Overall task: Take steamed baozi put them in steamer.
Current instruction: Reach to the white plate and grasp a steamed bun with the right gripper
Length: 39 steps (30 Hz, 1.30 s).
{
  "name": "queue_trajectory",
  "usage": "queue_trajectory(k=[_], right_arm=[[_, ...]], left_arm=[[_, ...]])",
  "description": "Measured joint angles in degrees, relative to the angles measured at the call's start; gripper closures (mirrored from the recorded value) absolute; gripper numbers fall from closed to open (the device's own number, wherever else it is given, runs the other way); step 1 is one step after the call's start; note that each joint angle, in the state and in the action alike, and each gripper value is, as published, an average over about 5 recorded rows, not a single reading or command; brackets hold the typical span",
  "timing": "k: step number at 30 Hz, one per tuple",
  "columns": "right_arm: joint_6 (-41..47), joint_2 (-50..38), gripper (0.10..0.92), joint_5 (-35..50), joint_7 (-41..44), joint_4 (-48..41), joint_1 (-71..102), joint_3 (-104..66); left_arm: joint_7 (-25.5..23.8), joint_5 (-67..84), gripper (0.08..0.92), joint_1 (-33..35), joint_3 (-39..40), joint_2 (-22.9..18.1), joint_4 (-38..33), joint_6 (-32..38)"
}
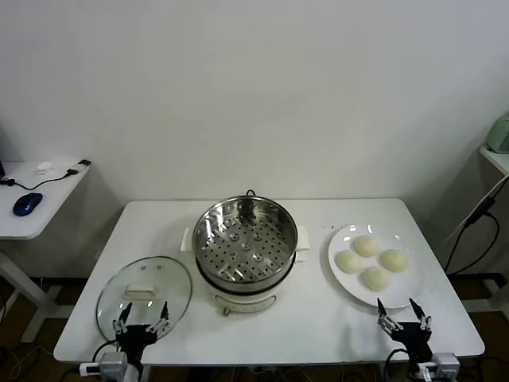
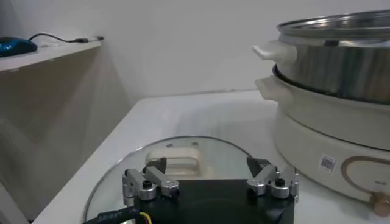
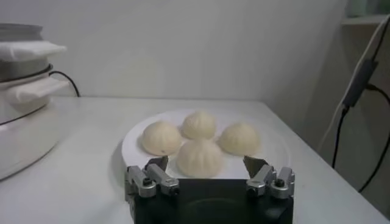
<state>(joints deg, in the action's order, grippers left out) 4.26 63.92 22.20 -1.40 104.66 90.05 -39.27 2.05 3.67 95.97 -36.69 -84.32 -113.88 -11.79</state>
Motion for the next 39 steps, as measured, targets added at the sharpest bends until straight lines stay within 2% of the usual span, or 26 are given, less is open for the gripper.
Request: queue_trajectory(k=[5,12,17,23,30,39], right_arm=[[3.2,-4.3,0.203,-0.4,1.0,-2.5,-7.2,1.1],[5.8,-14.3,0.203,-4.7,7.6,-12.4,-25.4,11.3],[4.4,-21.8,0.203,-8.2,19.2,-20.4,-41.1,25.3],[-2.0,-27.4,0.203,-12.3,36.9,-30.4,-61.7,46.1],[-7.1,-28.5,0.203,-16.1,53.0,-41.5,-83.5,70.5],[-7.4,-23.4,0.203,-17.2,61.7,-52.6,-98.9,90.9]], left_arm=[[0.1,0.0,0.177,0.0,0.3,0.1,-0.1,0.0],[0.1,0.0,0.177,-0.1,0.7,0.1,-0.3,0.3],[0.1,-0.1,0.177,-0.2,0.8,0.0,-0.1,0.4],[0.1,-0.1,0.177,0.1,0.7,-0.1,0.1,0.8],[0.1,-0.1,0.177,0.0,0.8,-0.5,0.7,1.0],[0.2,-0.7,0.177,-0.3,0.9,-0.7,1.7,1.9]])
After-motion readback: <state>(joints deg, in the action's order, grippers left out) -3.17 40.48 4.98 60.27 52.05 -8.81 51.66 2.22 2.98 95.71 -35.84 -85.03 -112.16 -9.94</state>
